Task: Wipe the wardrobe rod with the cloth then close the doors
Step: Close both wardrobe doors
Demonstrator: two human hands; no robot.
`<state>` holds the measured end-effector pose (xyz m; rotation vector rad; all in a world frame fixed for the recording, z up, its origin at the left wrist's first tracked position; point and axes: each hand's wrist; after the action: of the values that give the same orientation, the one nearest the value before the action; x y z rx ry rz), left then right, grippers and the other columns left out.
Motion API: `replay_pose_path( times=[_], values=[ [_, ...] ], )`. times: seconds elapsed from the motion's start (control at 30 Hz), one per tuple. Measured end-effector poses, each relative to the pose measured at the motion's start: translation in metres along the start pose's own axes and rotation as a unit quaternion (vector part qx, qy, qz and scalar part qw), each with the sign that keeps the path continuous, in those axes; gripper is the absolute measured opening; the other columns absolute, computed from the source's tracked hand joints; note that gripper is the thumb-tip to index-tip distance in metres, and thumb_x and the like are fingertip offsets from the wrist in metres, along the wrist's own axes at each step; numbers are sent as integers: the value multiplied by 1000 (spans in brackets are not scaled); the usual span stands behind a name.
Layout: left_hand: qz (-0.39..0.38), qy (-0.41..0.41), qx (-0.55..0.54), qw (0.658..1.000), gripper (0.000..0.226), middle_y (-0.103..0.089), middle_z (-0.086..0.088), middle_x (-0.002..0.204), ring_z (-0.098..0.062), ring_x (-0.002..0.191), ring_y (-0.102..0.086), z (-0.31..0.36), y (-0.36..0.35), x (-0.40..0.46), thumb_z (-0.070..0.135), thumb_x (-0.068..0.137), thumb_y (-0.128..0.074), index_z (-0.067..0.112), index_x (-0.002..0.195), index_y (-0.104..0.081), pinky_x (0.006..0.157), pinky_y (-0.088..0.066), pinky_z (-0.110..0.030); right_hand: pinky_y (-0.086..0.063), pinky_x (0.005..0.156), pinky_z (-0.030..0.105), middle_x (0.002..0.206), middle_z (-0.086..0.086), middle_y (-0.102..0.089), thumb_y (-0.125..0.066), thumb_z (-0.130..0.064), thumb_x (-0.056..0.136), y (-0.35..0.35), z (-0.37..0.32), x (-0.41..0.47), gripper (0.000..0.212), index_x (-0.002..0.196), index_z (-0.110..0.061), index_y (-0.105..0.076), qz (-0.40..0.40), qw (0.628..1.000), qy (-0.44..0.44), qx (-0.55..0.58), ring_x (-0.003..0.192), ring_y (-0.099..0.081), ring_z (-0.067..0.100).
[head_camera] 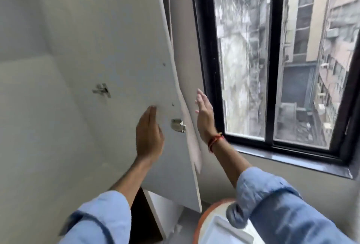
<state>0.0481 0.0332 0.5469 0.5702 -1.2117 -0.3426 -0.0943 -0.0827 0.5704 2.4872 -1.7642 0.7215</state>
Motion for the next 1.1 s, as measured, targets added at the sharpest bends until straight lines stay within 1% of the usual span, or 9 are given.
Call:
replay_pose_path(
  times=[0.23, 0.37, 0.47, 0.6, 0.7, 0.8, 0.9, 0.97, 1.1],
  values=[
    [64, -147, 74, 984, 64, -42, -13, 156, -27, 145, -39, 78, 99, 92, 2, 89, -42, 8, 151, -33, 112, -39, -45, -10, 130, 30, 168, 1, -25, -23, -41, 110, -68, -86, 11, 59, 160, -9, -22, -110, 994, -17, 12, 156, -20, 11],
    [96, -144, 75, 982, 55, -42, -15, 155, -27, 143, -40, 68, 140, 81, 15, 98, -42, 5, 151, -32, 114, -38, -44, -42, 97, 23, 104, -10, -62, -33, -43, 108, -86, -96, -55, 40, 119, -12, -56, -94, 995, 41, -12, 104, -60, -1],
    [129, -80, -19, 988, 50, -42, -13, 151, -27, 140, -43, 44, 176, 53, 21, 102, -39, 6, 149, -31, 115, -38, -38, -45, 71, 42, 78, 2, -59, -36, -57, 103, -122, -85, -100, 37, 86, -25, -44, -98, 986, 112, -73, 73, -57, 21],
    [183, 34, -19, 982, 46, -47, -10, 145, -19, 131, -47, -17, 246, 25, 21, 104, -36, 10, 149, -34, 104, -40, -26, -49, 95, 40, 118, 4, -57, -34, -39, 106, -206, -84, -126, 34, 124, -19, -54, -164, 919, 312, -179, 108, -54, 25],
    [149, 139, -53, 978, 44, -56, -10, 141, -14, 124, -53, -66, 291, 16, 20, 102, -36, 12, 144, -46, 108, -41, -29, -15, 129, 32, 169, -2, -25, -34, -32, 106, -269, -87, -135, 54, 159, -20, -25, -247, 884, 366, -157, 157, -18, 12],
    [68, 230, -59, 969, 53, -51, -10, 149, -22, 136, -49, -99, 334, 5, 28, 96, -37, 11, 146, -46, 118, -35, -39, -2, 132, 40, 173, -2, 5, -30, -22, 107, -324, -78, -147, 64, 163, -18, 0, -298, 829, 431, -197, 160, 7, 14],
    [64, 245, 63, 965, 47, -43, -13, 155, -23, 144, -40, -112, 363, -16, 16, 102, -39, 5, 148, -41, 119, -22, -24, -13, 130, 49, 173, 8, -5, -34, -16, 103, -353, -69, -145, 65, 163, -9, -9, -287, 832, 441, -173, 161, -1, 23],
    [119, 223, 174, 952, 51, -46, -17, 153, -28, 142, -44, -118, 385, -39, 20, 100, -36, 2, 147, -42, 120, -26, -30, -19, 128, 52, 171, 12, -15, -36, -16, 102, -366, -62, -144, 62, 161, -6, -19, -269, 837, 451, -152, 160, -10, 28],
    [192, 197, 440, 855, 51, -50, -24, 148, -37, 138, -48, -121, 439, -88, 16, 98, -43, -1, 145, -43, 116, -32, -54, -18, 128, 52, 171, 15, -17, -36, -16, 103, -388, -54, -145, 60, 160, -5, -22, -267, 835, 457, -148, 159, -12, 30]
  ],
)
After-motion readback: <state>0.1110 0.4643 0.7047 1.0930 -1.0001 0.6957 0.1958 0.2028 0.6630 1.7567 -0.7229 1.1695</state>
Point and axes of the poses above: each hand's wrist, its own x-axis towards the middle knuckle, its own y-axis out of the back of the hand, z = x × y
